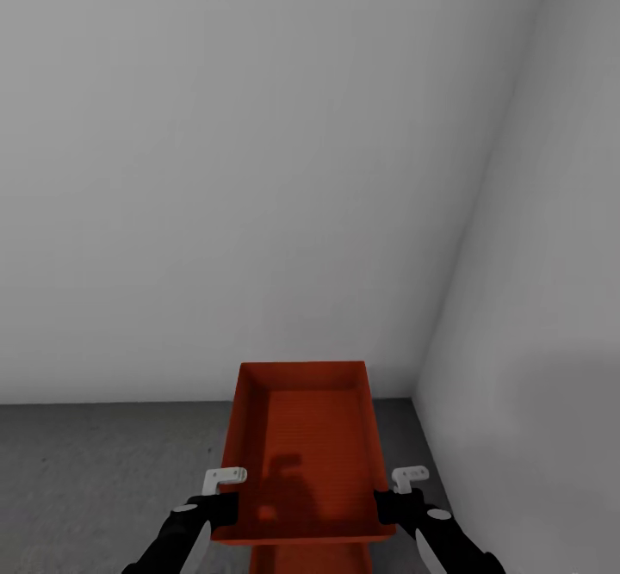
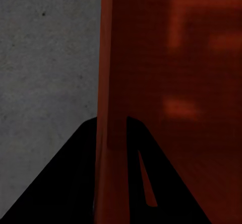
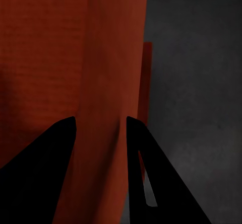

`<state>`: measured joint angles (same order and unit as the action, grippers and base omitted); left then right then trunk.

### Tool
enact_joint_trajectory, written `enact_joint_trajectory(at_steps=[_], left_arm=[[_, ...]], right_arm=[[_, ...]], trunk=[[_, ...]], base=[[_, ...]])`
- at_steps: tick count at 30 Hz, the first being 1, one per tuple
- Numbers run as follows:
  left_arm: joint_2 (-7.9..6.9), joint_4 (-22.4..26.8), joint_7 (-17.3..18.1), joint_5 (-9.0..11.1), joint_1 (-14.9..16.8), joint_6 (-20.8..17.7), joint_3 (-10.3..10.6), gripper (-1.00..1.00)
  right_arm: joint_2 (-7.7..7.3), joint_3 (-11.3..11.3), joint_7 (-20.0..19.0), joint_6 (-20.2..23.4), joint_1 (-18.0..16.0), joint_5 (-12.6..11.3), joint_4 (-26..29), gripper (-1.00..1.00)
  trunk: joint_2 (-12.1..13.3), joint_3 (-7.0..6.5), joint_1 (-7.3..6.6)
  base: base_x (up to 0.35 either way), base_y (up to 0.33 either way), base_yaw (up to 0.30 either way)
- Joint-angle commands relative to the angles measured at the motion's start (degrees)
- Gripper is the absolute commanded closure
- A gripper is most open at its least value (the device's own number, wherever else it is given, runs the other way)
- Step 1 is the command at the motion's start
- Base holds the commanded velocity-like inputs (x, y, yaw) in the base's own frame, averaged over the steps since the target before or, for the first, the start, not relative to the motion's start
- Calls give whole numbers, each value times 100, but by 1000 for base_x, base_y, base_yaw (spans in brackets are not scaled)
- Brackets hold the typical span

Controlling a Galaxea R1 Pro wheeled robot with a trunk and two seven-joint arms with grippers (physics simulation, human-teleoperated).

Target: Move the two storage containers from the living room to the garage. In the garage, place one container on the floor and stack the other container on top of it (either order is fine).

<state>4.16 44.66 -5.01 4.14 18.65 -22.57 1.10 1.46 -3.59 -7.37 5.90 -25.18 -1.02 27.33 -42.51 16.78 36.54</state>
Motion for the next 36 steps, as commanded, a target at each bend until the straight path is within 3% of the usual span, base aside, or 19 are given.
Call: enact_joint_trajectory(at_steps=[1, 36], left_arm=[[-12, -1, -150, -89, -1, -46, 5, 100], [-12, -10, -150, -89, -1, 147, 5, 100]], right_arm=[[-5, -36, -168, -89, -4, -83, 122, 100], [-5, -38, -168, -89, -4, -83, 121, 100]], trunk=[[-7, 18, 1], [-7, 341, 1]], base=[[0, 0, 0], [0, 0, 0]])
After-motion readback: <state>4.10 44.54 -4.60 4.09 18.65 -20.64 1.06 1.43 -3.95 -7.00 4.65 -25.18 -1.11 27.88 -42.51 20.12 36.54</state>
